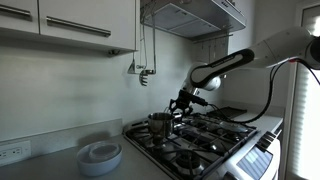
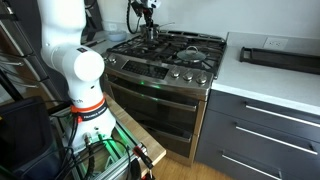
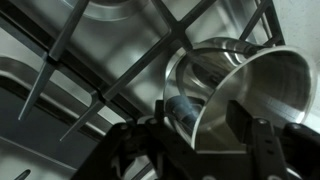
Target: Move the pot to the bottom left stove plate and then put the glass lid on the pot
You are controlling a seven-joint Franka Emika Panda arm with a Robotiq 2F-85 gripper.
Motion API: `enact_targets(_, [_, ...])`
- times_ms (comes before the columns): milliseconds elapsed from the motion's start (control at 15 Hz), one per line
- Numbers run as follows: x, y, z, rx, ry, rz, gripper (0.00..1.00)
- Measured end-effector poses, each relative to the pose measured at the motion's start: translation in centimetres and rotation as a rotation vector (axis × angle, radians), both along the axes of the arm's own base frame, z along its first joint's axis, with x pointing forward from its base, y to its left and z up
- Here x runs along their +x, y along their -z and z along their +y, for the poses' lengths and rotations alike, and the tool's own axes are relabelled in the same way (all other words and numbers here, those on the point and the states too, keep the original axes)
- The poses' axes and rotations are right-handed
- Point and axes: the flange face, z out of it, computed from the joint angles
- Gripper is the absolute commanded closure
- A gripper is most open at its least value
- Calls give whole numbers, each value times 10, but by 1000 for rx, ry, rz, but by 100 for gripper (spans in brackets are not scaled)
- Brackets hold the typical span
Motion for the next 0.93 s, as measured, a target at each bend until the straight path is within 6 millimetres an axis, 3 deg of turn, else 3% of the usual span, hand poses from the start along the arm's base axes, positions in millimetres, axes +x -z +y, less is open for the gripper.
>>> enact_targets(133, [2, 4, 1, 10, 5, -3, 1])
enact_targets(200, [2, 6, 2, 16, 7, -1, 5])
enact_targets(267, [3, 8, 4, 21, 9, -2, 12])
enact_targets(333, [3, 10, 5, 26, 11, -1, 31])
enact_targets(400, [4, 12, 6, 31, 12, 0, 32])
enact_targets(933, [5, 21, 5, 39, 23, 16, 95])
